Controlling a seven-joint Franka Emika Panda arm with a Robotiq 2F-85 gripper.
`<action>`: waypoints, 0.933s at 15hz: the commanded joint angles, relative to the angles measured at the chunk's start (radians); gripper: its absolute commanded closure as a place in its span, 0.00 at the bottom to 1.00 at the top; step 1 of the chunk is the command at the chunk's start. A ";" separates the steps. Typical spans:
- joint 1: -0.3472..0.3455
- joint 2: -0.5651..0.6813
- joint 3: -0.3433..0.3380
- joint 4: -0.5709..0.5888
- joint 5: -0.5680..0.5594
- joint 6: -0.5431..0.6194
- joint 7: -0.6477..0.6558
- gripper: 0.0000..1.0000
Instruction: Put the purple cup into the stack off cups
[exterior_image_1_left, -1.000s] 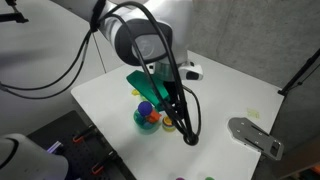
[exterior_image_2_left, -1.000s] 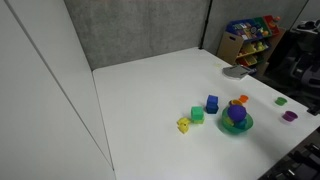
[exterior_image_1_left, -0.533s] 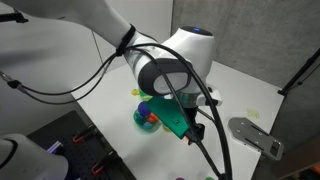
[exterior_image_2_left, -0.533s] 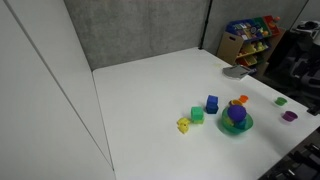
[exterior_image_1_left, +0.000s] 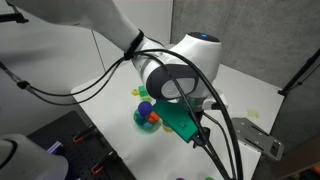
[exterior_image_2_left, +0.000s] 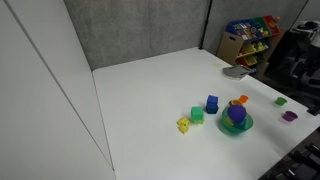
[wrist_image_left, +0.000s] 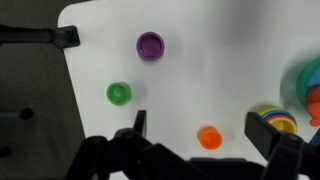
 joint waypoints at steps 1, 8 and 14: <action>-0.037 0.014 0.007 -0.005 0.115 0.028 -0.088 0.00; -0.123 0.101 0.002 -0.014 0.259 0.103 -0.204 0.00; -0.196 0.261 0.048 0.003 0.307 0.236 -0.246 0.00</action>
